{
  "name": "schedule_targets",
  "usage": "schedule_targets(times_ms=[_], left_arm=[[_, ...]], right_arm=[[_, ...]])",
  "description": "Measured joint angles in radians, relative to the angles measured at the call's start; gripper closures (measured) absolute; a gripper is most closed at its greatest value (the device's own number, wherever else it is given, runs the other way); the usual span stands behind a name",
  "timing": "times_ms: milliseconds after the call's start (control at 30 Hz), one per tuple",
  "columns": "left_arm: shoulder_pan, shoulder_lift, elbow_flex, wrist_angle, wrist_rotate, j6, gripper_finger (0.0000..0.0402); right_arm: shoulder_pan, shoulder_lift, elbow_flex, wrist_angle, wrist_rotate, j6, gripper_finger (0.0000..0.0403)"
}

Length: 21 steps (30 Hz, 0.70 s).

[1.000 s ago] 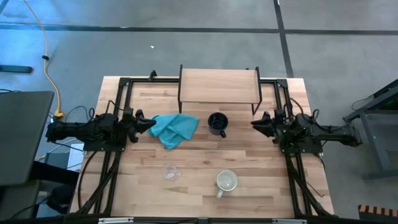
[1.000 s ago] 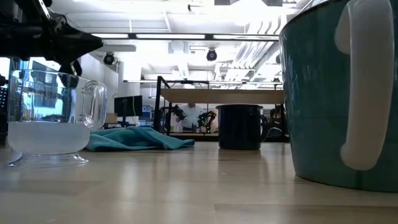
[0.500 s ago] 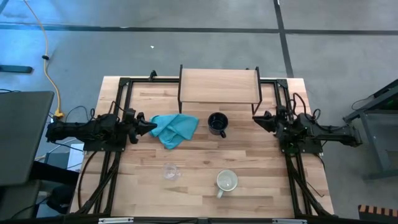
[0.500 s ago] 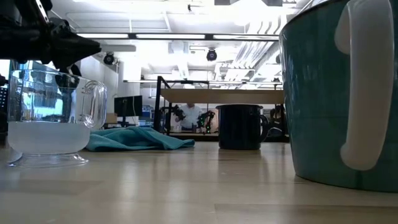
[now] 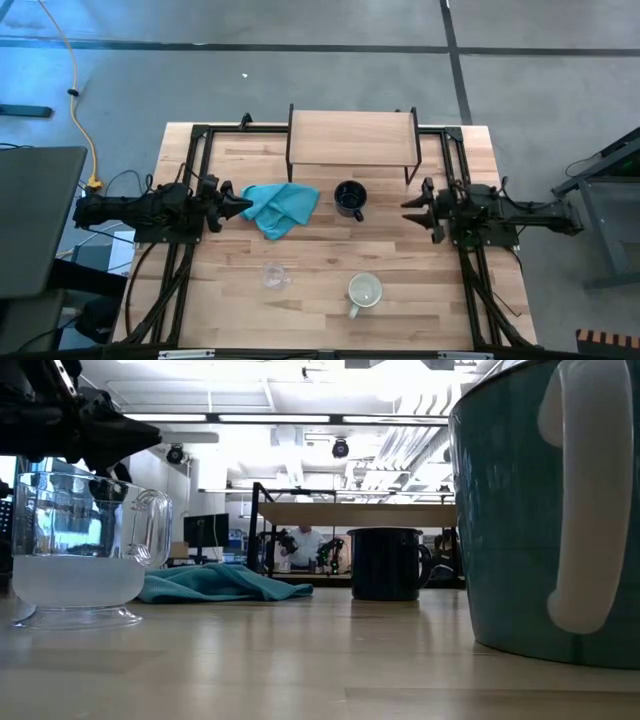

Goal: Stack small to large cups/mugs on shelf
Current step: Put the transparent mug on the shelf

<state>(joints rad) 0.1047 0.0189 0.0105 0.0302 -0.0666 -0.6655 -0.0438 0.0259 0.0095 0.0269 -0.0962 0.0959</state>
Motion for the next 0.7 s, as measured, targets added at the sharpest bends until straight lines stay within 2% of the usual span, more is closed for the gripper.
schedule_targets(times_ms=[200, 333, 500, 700], left_arm=[[0.000, 0.009, 0.000, 0.070, 0.025, 0.005, 0.0376], [-0.003, 0.059, 0.022, 0.114, 0.149, 0.006, 0.0376], [-0.070, 0.214, 0.111, 0.108, 0.182, 0.060, 0.0376], [-0.195, 0.497, 0.269, 0.097, 0.151, 0.183, 0.0376]], right_arm=[[-0.001, 0.002, 0.000, -0.006, 0.020, 0.085, 0.0269], [-0.001, 0.002, 0.001, -0.012, 0.045, 0.113, 0.0269], [-0.001, 0.002, 0.001, -0.011, 0.110, 0.131, 0.0269], [-0.001, 0.002, 0.001, -0.009, 0.123, 0.132, 0.0269]])
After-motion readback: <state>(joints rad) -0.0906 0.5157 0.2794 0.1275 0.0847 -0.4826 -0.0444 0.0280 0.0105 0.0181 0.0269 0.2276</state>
